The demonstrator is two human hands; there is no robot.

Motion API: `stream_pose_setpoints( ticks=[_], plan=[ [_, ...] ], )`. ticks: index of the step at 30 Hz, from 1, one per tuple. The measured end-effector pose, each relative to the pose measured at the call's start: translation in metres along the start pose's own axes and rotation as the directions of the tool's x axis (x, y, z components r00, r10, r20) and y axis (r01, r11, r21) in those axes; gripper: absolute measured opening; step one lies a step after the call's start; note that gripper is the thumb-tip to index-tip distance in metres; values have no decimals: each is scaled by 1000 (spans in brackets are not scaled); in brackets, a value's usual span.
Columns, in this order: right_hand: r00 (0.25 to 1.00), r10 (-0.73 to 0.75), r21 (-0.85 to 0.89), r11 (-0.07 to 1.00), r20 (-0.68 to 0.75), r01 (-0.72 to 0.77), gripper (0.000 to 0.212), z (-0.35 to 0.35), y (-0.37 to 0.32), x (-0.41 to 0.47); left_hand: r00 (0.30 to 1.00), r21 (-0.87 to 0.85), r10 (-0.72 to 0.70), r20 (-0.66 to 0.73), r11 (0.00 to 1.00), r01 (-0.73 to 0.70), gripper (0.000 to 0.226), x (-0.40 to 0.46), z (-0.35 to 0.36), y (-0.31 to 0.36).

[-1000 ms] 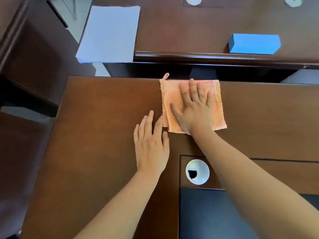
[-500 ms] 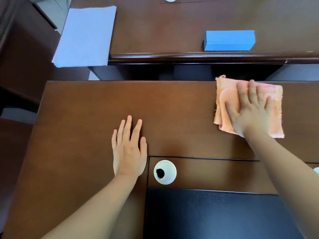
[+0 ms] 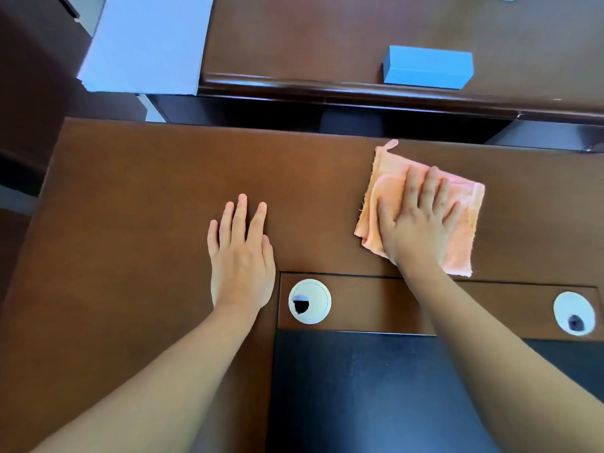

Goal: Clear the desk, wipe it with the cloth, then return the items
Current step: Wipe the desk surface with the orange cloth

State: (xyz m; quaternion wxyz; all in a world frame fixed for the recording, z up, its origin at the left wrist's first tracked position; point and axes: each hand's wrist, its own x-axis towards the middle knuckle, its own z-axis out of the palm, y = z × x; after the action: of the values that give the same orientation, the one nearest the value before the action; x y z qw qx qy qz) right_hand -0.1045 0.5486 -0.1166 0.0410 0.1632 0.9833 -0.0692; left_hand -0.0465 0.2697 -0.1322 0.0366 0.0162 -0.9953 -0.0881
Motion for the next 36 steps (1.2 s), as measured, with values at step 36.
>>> stream_pose_setpoints(
  ticks=[36],
  plan=[
    [992,117,35,992,52,-119,80,6,74,-139,993,25,-113,40,993,112,56,-134,-27,-37]
  ],
)
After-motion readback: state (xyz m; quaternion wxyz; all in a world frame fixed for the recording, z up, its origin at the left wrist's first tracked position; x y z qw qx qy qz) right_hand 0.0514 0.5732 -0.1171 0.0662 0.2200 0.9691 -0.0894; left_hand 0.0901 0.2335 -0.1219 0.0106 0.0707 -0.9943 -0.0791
